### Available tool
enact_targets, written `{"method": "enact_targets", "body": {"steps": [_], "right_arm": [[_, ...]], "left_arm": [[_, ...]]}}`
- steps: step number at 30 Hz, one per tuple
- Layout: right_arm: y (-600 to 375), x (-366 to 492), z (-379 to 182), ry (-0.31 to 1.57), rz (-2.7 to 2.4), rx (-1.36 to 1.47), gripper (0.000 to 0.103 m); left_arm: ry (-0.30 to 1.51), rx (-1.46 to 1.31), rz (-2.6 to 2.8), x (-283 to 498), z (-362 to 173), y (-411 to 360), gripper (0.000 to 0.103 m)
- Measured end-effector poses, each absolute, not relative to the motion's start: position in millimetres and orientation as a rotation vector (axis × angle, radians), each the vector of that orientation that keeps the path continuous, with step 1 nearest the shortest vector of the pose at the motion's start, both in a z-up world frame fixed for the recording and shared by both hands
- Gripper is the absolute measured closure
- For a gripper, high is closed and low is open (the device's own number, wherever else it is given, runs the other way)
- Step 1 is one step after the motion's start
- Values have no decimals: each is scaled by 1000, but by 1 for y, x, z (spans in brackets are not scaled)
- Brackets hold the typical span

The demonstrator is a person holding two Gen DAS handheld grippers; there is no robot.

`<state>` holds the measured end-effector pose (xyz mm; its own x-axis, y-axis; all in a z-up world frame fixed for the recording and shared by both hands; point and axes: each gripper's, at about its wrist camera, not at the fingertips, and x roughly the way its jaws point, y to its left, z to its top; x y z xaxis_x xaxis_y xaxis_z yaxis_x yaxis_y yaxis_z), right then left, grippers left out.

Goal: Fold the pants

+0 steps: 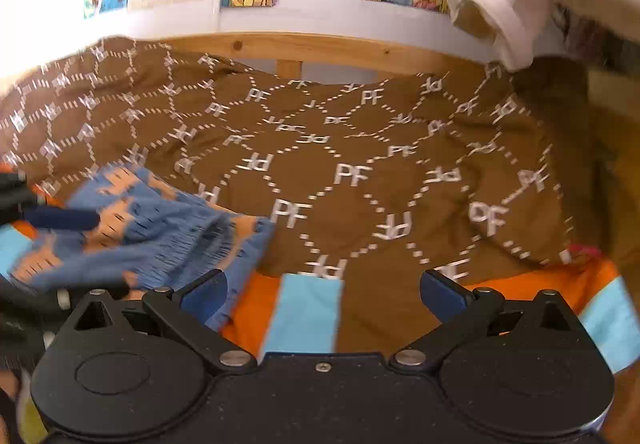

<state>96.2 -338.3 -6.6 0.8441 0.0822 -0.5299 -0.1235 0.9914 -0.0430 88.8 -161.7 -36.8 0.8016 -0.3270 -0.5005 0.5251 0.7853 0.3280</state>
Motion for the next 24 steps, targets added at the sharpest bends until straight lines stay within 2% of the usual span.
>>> {"method": "enact_targets", "body": {"steps": [4, 7, 9, 14, 16, 19, 20, 22, 24], "right_arm": [[-334, 110, -4, 575, 173, 39, 1], [-322, 125, 0, 586, 229, 72, 1], [-314, 138, 2, 596, 295, 83, 3], [-298, 169, -1, 635, 371, 37, 17], [-297, 180, -6, 666, 379, 60, 25], [-301, 192, -15, 712, 387, 116, 43], [-303, 194, -18, 724, 387, 131, 46], [-306, 195, -23, 738, 390, 169, 62], [-309, 194, -25, 741, 393, 196, 69]], "left_arm": [[493, 442, -460, 87, -42, -152, 41], [535, 413, -472, 90, -48, -147, 46], [554, 388, -471, 94, -49, -143, 56], [568, 341, -482, 97, -48, -137, 69], [571, 323, -476, 99, -48, -135, 75], [559, 310, -461, 96, -45, -134, 80], [552, 312, -464, 95, -44, -134, 84], [544, 315, -471, 95, -43, -135, 92], [536, 309, -483, 93, -41, -135, 98]]}}
